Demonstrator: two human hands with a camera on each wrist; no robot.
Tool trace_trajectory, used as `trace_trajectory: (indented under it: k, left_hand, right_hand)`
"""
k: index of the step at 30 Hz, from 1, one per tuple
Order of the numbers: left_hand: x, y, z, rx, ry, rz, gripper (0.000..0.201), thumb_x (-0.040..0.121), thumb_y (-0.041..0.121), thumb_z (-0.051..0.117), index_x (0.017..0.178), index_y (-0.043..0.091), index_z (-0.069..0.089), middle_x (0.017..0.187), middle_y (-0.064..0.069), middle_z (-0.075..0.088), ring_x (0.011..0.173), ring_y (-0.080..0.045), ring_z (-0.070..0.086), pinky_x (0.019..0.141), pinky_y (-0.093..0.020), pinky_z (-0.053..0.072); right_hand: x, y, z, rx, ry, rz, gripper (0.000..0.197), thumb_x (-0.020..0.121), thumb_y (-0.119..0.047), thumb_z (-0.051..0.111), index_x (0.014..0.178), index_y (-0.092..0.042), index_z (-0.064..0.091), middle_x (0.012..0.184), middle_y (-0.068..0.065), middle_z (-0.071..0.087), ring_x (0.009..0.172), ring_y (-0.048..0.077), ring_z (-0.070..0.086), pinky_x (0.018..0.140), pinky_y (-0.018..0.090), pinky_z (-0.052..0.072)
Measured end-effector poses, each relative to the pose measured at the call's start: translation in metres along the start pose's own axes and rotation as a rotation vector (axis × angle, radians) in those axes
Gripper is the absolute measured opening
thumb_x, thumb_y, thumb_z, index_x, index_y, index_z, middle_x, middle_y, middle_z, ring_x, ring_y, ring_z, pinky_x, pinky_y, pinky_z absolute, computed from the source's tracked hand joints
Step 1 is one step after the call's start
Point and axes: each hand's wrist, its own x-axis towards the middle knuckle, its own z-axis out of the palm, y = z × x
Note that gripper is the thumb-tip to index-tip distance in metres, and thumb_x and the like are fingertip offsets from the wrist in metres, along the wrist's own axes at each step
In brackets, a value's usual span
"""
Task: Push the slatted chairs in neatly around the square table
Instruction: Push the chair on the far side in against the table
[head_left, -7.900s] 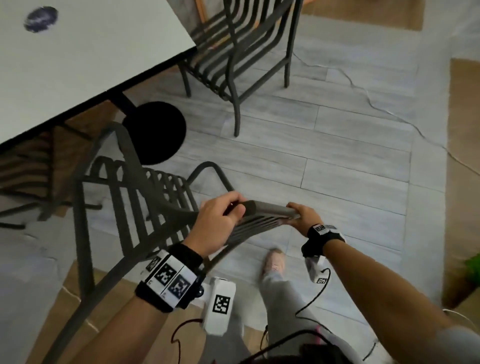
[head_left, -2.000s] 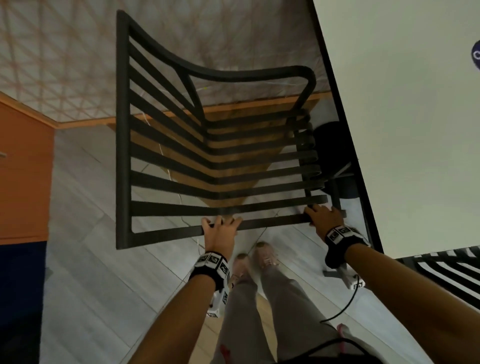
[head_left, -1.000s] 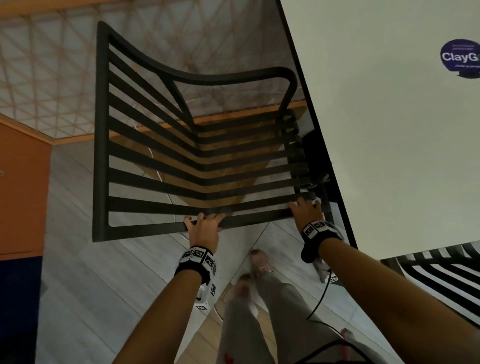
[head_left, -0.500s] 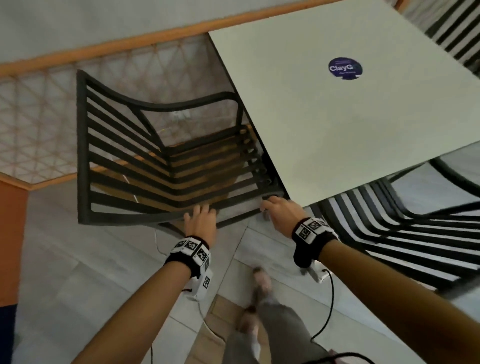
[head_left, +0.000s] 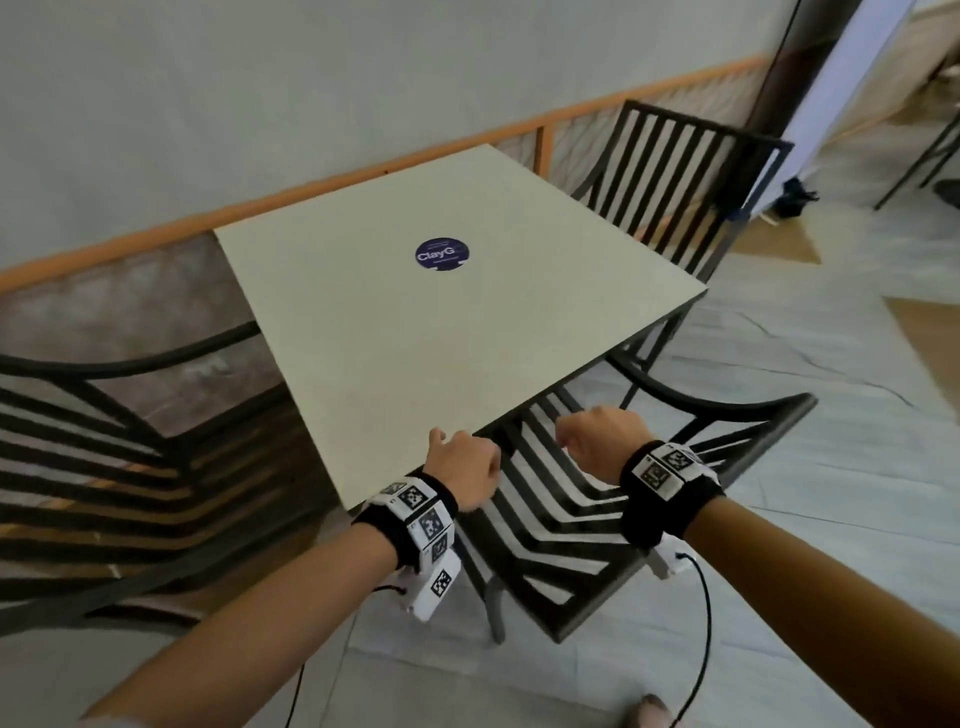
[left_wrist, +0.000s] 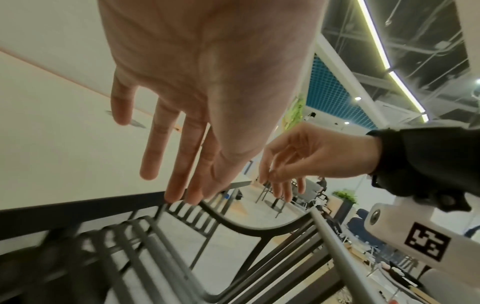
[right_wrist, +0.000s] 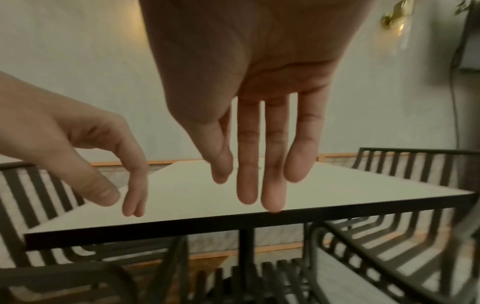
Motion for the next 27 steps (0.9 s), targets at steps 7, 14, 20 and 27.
trace_trajectory:
  k: [7,14,20,27]
  left_hand:
    - [0.075,0.102,-0.019,-0.094,-0.215,0.094,0.024,0.091,0.031,0.058,0.106,0.016,0.069,0.114,-0.003,0.069,0.104,-0.025,0.065,0.091,-0.036,0.051]
    - [0.195,0.214,-0.017,-0.128,-0.299,0.093,0.023,0.09,0.028,0.061,0.103,0.012,0.071,0.109,-0.008,0.072,0.1,-0.026,0.067,0.088,-0.036,0.053]
    - [0.313,0.261,-0.014,-0.092,-0.269,0.094,0.024,0.091,0.028,0.056,0.098,0.012,0.072,0.102,-0.007,0.074,0.094,-0.026,0.068,0.085,-0.035,0.054]
    - [0.412,0.282,-0.028,-0.205,-0.28,0.022,0.027,0.091,0.022,0.054,0.096,0.002,0.071,0.097,-0.017,0.074,0.086,-0.03,0.067,0.083,-0.037,0.054]
  right_hand:
    - [-0.013,0.16,-0.049,-0.136,0.082,0.132,0.023,0.09,-0.019,0.043,0.1,-0.024,0.064,0.093,0.012,0.069,0.083,0.033,0.064,0.061,0.03,0.041]
    - [0.04,0.336,-0.062,-0.12,0.037,0.206,0.022,0.087,-0.019,0.046,0.096,-0.027,0.064,0.099,0.011,0.067,0.085,0.034,0.063,0.062,0.031,0.04]
    - [0.124,0.437,-0.053,-0.28,-0.086,0.192,0.022,0.086,-0.01,0.045,0.097,-0.017,0.064,0.099,0.01,0.067,0.087,0.03,0.063,0.062,0.03,0.042]
    - [0.217,0.522,-0.055,-0.287,-0.176,0.189,0.018,0.086,-0.009,0.047,0.093,-0.012,0.064,0.086,0.008,0.064,0.073,0.03,0.061,0.062,0.034,0.053]
